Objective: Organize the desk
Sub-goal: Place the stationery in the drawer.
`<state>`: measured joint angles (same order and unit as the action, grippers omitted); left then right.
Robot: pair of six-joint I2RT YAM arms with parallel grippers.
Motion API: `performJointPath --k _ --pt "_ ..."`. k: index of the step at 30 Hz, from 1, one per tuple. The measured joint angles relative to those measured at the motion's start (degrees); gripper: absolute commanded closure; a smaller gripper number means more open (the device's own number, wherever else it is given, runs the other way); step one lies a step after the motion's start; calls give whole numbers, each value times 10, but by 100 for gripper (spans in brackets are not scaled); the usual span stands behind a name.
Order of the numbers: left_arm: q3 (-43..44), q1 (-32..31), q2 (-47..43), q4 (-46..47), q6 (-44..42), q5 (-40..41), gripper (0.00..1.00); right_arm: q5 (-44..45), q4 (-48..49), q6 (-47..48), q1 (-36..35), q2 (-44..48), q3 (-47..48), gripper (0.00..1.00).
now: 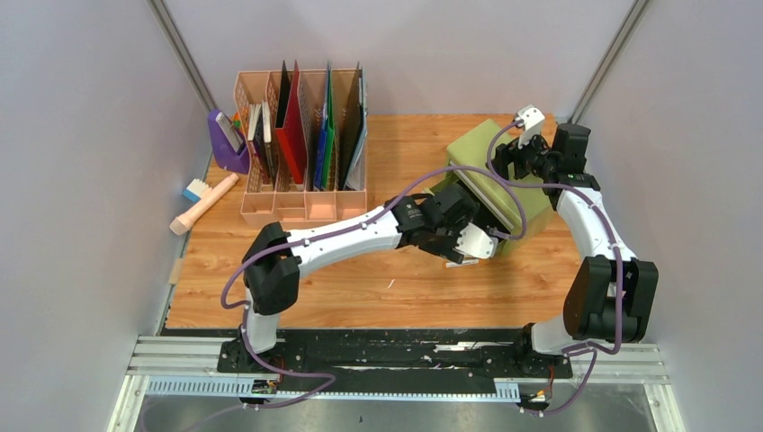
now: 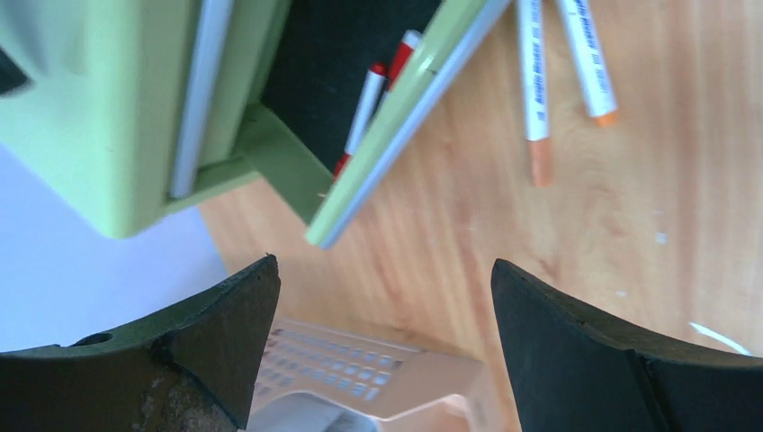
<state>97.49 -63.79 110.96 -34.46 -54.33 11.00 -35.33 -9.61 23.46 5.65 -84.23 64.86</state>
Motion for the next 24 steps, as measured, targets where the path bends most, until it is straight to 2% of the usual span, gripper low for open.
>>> performJointPath --k 8,13,17,24 --pt "-15 67 -4 -78 142 -176 12 -2 0 0 0 0 0 26" --pt "-15 101 15 -81 192 -256 16 -2 0 -1 0 0 0 26" --pt "-18 103 40 -68 214 -290 18 -2 0 -2 0 0 0 26" --pt "-37 100 66 -17 238 -300 21 -2 0 -2 0 -1 0 26"
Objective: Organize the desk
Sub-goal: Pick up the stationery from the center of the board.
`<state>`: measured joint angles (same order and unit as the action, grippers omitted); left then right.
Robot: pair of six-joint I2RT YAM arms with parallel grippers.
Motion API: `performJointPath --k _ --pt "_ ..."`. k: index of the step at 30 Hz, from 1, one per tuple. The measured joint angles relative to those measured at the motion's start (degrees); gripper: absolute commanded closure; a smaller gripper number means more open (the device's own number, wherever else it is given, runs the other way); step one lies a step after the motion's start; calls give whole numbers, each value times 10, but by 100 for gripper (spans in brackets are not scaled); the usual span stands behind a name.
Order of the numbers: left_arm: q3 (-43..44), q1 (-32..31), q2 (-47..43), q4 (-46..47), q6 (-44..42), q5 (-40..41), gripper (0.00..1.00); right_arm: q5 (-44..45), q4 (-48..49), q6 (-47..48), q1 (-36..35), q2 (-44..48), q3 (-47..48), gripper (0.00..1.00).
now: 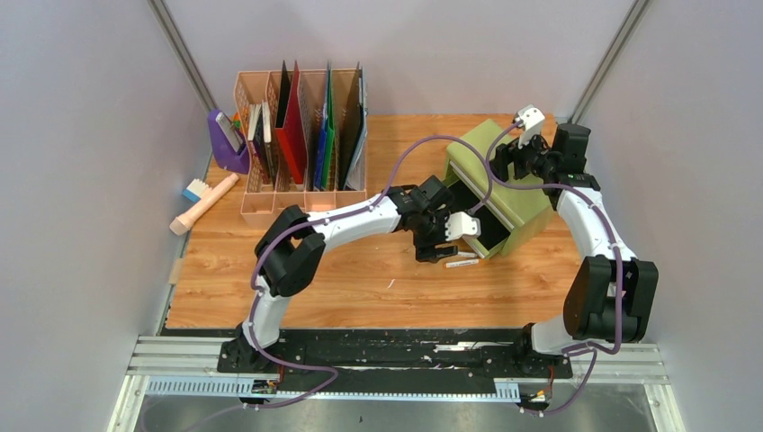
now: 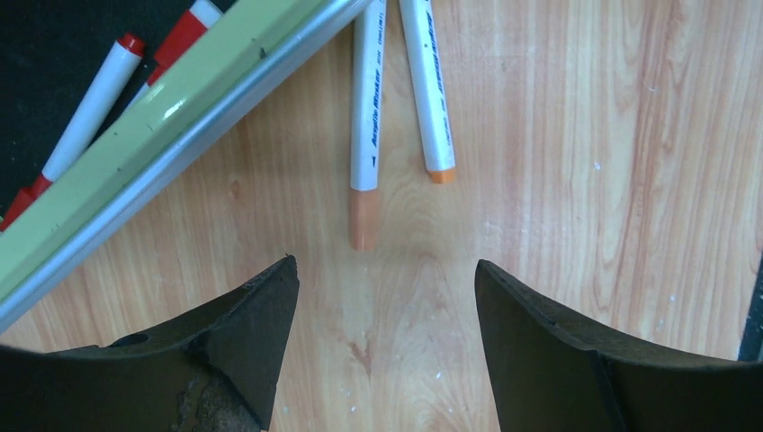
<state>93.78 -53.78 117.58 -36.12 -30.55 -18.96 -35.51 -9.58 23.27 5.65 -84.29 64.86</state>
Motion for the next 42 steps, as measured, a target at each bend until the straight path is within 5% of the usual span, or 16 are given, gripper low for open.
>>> performJointPath --k 24,42 --pt "-52 -1 37 101 9 31 31 -9 2 0 0 -6 2 26" --pt "-35 -13 53 106 6 33 73 -11 2 0 0 -9 5 26"
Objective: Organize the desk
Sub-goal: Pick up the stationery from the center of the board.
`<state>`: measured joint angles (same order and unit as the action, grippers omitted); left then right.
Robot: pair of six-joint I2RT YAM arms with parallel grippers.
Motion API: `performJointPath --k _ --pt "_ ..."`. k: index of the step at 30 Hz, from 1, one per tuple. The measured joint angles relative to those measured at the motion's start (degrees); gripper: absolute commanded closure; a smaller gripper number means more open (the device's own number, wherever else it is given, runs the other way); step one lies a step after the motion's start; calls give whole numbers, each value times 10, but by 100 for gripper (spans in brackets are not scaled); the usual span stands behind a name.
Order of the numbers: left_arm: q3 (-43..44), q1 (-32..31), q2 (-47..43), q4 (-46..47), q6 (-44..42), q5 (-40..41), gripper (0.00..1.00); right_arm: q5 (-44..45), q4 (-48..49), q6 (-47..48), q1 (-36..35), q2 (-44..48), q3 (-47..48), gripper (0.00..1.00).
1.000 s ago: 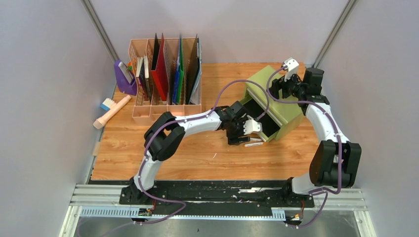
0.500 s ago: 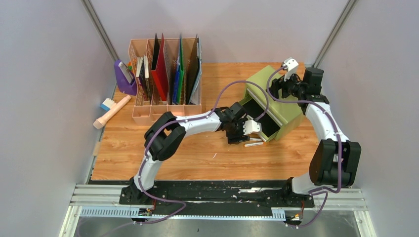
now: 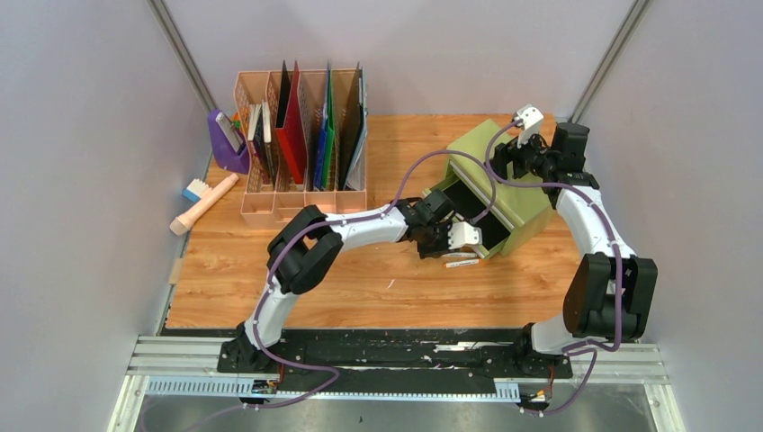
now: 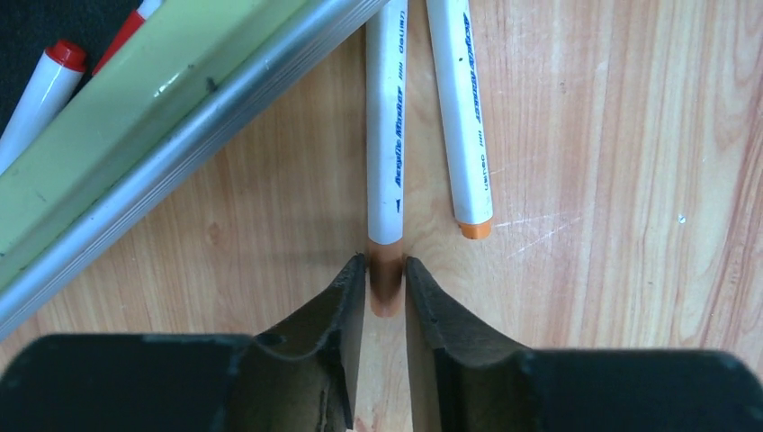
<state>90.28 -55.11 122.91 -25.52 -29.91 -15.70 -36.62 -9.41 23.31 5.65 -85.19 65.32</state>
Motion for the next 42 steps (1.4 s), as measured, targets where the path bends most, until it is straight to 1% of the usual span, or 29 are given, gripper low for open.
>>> performJointPath --k 5,7,9,13,15,21,26,29,34,42 --pt "0 -2 0 -1 -7 10 77 0 0 0 0 0 0 26" --pt "0 -3 0 -1 -12 20 81 0 0 0 0 0 0 26" --pt "-4 -4 -3 1 -17 34 89 -1 0 0 0 -2 2 26" --pt "-25 -4 -18 1 -32 69 98 -4 -1 2 0 -6 5 26" --pt "-35 -2 -26 -2 -39 84 100 -5 -1 2 0 -7 6 26" --pt "-80 10 -61 -20 -67 129 100 -5 -1 2 0 -9 7 26" --pt "-144 14 -110 -52 -96 186 100 -9 0 3 0 -12 9 26" --pt "-164 15 -132 -75 -113 212 100 -10 0 3 0 -15 12 26" --pt "-160 16 -168 -92 -145 232 100 -11 0 3 0 -15 13 26" --pt "-94 14 -181 -100 -219 251 100 -11 -2 3 0 -15 14 26"
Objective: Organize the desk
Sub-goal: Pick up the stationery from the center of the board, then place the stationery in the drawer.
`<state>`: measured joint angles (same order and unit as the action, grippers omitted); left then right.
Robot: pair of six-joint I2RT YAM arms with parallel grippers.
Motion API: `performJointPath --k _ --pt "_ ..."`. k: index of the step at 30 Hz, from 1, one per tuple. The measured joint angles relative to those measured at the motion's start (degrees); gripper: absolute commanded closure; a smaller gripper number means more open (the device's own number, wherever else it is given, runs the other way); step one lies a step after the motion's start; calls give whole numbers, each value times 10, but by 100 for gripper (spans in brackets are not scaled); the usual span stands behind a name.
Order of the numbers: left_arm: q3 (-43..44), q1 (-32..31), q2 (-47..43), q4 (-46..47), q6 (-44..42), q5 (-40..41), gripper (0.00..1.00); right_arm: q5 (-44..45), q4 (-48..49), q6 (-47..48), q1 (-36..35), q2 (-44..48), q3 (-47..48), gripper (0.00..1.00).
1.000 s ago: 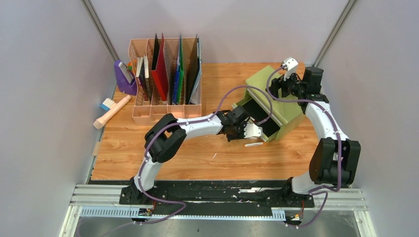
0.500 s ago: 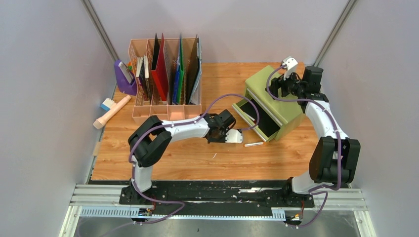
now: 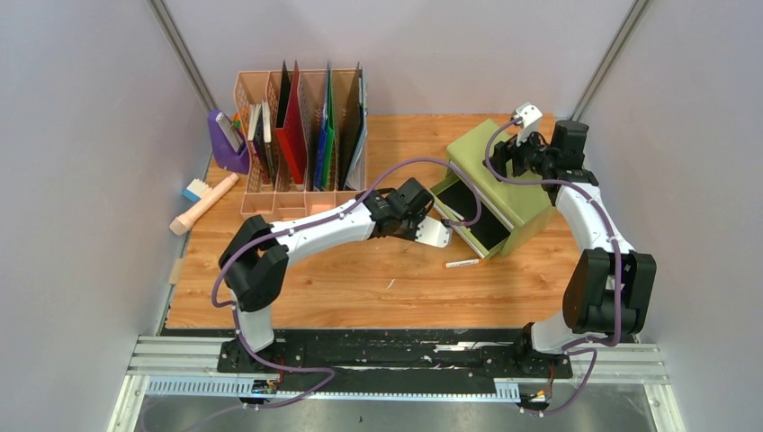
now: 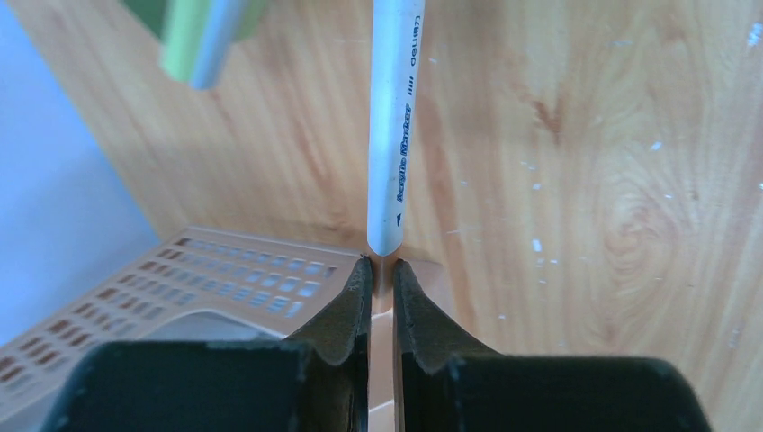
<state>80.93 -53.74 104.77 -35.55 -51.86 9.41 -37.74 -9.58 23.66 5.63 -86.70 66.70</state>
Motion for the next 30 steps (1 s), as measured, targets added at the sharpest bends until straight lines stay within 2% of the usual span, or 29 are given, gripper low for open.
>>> performJointPath --k 8,15,17,21,23,26,30 --pt "66 -18 2 15 -95 6 100 0 0 0 0 0 0 26" --pt "139 -30 41 52 -180 12 100 1 0 0 0 0 0 26" --pt "160 -31 60 55 -197 10 96 1 0 0 0 0 0 26" --pt "202 -33 104 63 -231 1 84 2 -2 0 -1 0 1 26" --pt "210 -35 122 72 -245 -2 75 3 -2 0 -1 0 1 26" --pt "221 -40 149 81 -266 -4 56 3 -2 0 -1 0 1 26" --pt "236 -48 178 99 -280 -3 42 3 -2 0 -1 0 1 26"
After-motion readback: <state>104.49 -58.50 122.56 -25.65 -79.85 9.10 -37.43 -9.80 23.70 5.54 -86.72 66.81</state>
